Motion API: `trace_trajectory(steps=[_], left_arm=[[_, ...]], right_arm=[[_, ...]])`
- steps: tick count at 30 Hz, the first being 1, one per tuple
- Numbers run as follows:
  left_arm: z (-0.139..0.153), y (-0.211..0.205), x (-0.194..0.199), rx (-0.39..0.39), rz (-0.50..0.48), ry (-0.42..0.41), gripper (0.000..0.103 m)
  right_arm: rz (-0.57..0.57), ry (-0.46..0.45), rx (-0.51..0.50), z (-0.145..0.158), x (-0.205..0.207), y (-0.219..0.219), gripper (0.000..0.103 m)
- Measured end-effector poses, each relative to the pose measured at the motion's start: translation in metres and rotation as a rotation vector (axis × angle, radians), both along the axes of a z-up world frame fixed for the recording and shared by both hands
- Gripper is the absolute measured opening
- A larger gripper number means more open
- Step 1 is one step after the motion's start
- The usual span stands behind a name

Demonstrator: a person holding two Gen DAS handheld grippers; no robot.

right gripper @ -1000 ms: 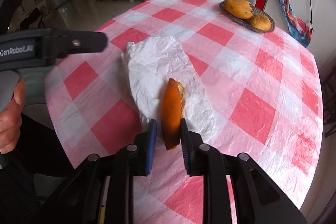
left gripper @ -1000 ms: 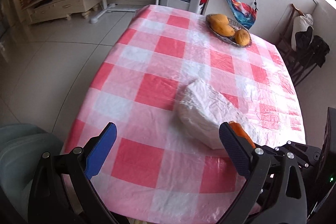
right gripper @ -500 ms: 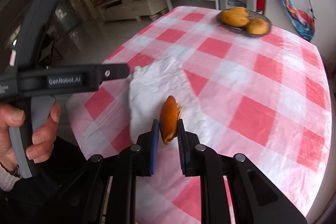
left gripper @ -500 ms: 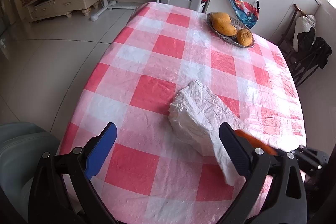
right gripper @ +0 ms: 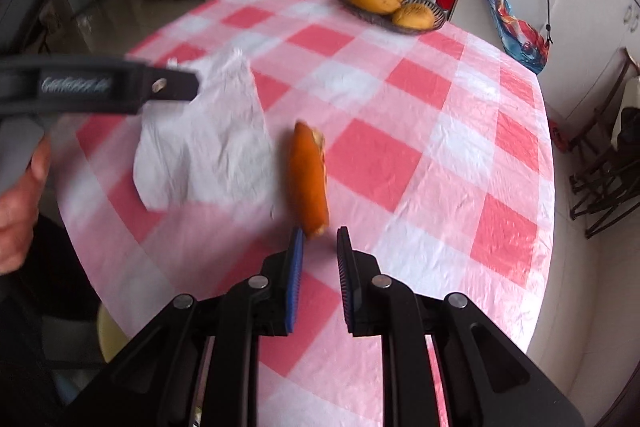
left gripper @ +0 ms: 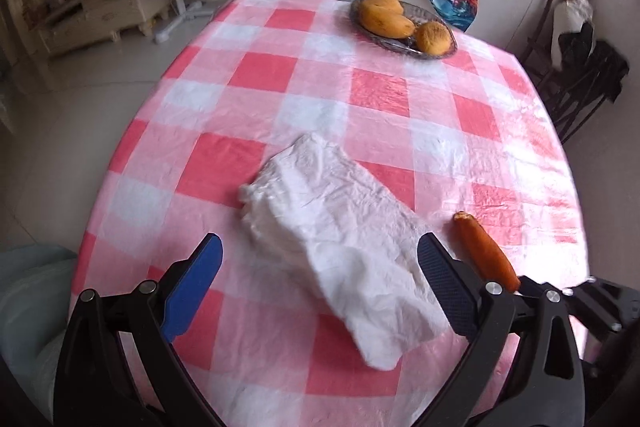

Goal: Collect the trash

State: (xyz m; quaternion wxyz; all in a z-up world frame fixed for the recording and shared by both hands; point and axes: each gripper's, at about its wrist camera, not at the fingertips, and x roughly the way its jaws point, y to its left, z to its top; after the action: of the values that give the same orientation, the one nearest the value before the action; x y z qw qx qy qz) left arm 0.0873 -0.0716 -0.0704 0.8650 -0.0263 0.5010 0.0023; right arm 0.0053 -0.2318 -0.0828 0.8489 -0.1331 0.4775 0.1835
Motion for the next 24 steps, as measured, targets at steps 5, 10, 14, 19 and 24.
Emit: trace_trajectory(steps=[5,10,14,19,24], left_arm=[[-0.01,-0.024,0.004,0.132,-0.039,-0.006,0.094],[-0.018,-0.026,0.006,0.126,-0.128,0.009,0.052],[-0.016,-0.019,0.001,0.063,-0.214,0.027,0.007],[-0.006,0.007,-0.006,-0.068,-0.238,0.034,0.004],[0.003,0.03,-0.014,-0.25,-0.272,0.052,0.004]], right_arm=[[-0.027,-0.051,0.025,0.004,0.001,-0.007,0.057],[-0.009,-0.079,0.039,0.009,0.001,0.0,0.06],[-0.006,-0.095,0.038,0.01,0.003,0.005,0.061],[-0.002,-0.137,0.072,0.019,0.002,0.009,0.061],[0.117,-0.194,0.054,0.023,-0.01,0.04,0.065]])
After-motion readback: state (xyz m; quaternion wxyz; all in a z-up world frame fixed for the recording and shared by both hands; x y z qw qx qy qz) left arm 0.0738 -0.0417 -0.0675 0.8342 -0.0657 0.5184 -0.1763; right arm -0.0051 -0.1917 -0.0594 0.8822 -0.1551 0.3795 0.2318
